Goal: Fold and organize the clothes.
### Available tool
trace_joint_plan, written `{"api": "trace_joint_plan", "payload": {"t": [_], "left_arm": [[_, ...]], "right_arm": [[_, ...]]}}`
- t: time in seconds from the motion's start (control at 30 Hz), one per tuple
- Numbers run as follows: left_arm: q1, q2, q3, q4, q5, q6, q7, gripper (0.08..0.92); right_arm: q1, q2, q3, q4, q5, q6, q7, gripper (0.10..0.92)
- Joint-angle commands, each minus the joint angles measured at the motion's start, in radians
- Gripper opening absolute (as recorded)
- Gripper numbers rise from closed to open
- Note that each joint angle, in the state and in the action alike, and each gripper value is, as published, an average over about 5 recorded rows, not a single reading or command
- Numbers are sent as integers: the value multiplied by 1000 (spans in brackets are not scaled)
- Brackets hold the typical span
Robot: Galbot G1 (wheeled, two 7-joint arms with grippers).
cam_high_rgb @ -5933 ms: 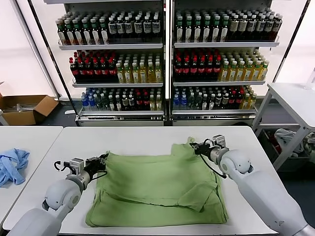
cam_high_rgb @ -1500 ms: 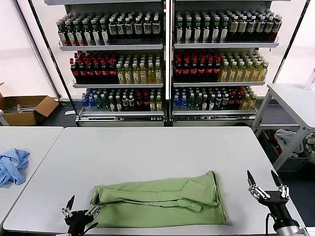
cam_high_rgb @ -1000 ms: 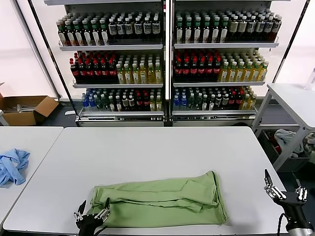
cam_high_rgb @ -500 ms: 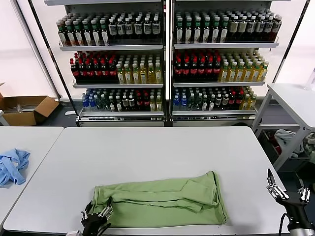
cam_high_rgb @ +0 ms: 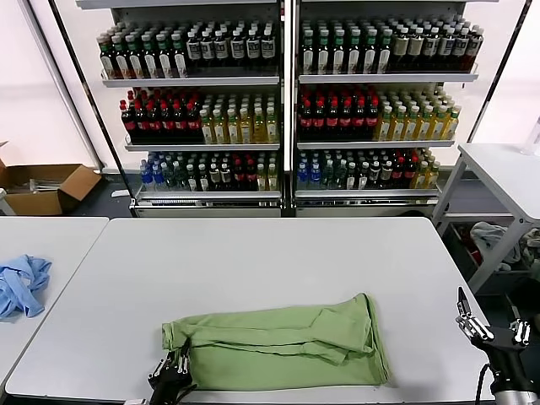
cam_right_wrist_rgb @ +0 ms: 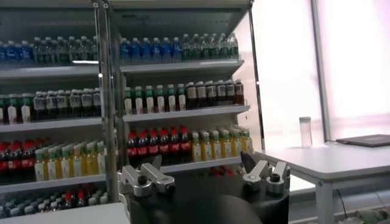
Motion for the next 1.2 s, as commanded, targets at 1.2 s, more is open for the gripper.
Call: {"api": "trace_joint_plan", "payload": {"t": [1.2], "left_arm": [[26, 74, -351, -216, 58, 27, 32, 115]], "right_arm": [[41, -5, -38, 19, -10, -19, 10, 823]]}}
